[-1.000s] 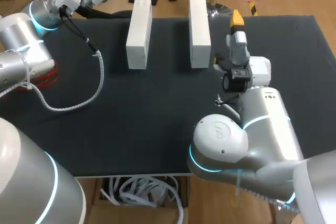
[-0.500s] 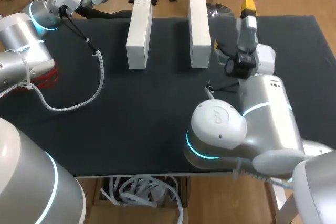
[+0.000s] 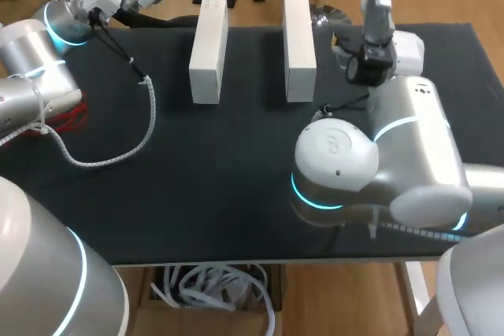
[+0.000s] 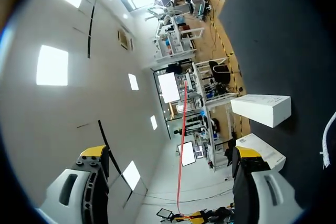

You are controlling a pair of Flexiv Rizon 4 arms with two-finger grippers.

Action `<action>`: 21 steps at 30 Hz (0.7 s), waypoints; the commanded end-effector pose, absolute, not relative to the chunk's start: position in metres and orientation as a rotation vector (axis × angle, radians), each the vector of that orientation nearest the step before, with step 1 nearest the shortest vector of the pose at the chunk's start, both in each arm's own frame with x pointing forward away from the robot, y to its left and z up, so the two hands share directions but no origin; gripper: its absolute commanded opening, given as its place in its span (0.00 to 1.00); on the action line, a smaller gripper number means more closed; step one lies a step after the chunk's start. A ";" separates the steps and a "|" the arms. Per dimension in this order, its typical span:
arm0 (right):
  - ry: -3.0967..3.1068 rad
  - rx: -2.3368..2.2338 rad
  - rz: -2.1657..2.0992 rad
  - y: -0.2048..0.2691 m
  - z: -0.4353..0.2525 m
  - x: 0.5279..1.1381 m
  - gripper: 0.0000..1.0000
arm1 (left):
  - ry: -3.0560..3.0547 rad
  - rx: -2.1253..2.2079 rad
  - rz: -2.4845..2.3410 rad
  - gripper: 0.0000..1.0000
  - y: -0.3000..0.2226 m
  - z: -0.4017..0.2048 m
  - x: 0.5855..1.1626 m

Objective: Grab the tape and strap the tape.

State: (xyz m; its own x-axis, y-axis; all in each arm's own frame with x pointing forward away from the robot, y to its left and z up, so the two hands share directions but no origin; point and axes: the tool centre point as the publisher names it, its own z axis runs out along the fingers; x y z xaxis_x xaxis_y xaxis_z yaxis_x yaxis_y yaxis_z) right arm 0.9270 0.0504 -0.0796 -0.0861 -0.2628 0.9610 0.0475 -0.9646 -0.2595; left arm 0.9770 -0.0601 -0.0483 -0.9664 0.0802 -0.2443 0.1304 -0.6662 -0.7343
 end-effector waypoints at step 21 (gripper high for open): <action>0.281 -1.948 -2.195 0.040 -0.074 0.944 0.47 | 1.269 0.406 -2.815 0.00 -0.060 -0.049 0.978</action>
